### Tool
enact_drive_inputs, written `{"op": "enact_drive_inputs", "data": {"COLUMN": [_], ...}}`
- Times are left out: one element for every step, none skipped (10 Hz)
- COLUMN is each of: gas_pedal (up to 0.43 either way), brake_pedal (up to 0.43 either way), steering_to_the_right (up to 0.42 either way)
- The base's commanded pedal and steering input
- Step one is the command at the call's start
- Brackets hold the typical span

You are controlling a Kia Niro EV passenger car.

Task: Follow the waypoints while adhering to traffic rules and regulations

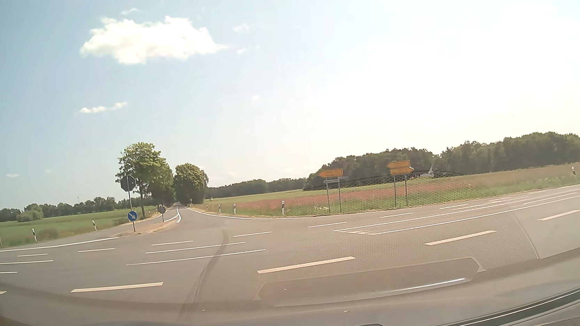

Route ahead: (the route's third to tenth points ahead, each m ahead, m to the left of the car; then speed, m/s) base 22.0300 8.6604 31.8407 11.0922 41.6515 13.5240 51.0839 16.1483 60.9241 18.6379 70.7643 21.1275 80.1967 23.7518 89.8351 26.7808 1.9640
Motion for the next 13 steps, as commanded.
{"op": "enact_drive_inputs", "data": {"gas_pedal": [0.488, 0.5, 0.5, 0.512, 0.531, 0.539, 0.539, 0.551, 0.551, 0.551, 0.551, 0.551, 0.551], "brake_pedal": [0.006, 0.006, 0.006, 0.006, 0.006, 0.006, 0.006, 0.006, 0.006, 0.006, 0.006, 0.006, 0.006], "steering_to_the_right": [-0.061, -0.061, -0.062, -0.061, -0.062, -0.066, -0.07, -0.076, -0.081, -0.085, -0.086, -0.086, -0.086]}}
